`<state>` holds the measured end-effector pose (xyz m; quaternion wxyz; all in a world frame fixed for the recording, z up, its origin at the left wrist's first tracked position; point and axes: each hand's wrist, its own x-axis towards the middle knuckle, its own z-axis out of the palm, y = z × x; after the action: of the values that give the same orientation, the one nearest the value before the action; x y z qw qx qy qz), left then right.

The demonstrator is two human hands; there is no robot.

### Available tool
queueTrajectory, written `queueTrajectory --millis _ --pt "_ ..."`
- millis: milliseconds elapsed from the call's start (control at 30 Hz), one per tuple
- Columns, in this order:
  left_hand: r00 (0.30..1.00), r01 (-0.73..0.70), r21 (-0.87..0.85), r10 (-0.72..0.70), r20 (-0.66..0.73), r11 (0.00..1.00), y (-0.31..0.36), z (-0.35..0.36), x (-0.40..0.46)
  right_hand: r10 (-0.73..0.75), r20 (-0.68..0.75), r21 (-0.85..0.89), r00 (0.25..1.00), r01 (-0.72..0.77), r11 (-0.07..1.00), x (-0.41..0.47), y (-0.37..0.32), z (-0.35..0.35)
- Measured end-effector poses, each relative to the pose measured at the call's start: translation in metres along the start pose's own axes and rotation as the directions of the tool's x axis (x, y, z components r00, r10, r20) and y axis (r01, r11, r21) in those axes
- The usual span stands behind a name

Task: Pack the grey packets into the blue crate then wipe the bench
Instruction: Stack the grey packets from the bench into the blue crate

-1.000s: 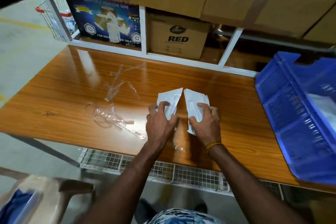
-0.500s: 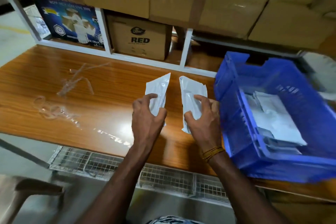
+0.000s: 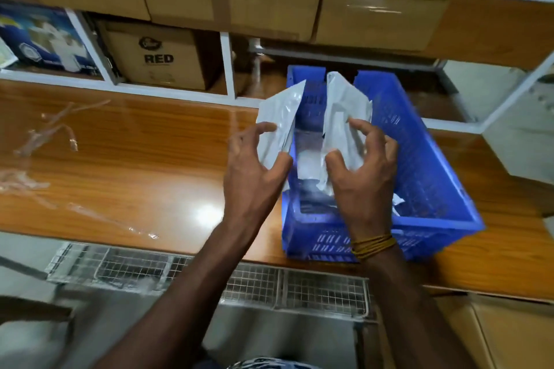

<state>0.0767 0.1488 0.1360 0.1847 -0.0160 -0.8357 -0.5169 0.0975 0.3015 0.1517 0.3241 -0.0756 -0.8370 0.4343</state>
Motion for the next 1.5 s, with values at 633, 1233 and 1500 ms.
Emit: queueTrajectory --millis 633,1233,1500 --pt "0.927 0.181 0.517 -0.321 0.195 0.837 0.019 0.166 0.066 0.420 0.228 -0.521 0.878 -0.255 0.815 0.096 0.143 0.021" --pt "0.976 -0.017 0.443 -0.082 0.203 0.897 0.013 0.136 0.052 0.259 0.274 -0.385 0.926 -0.142 0.912 0.115 0.163 -0.021" --pt "0.984 0.107 0.491 -0.162 0.072 0.865 -0.009 0.105 0.055 0.234 0.025 -0.364 0.972 -0.209 0.908 0.135 0.192 -0.076"
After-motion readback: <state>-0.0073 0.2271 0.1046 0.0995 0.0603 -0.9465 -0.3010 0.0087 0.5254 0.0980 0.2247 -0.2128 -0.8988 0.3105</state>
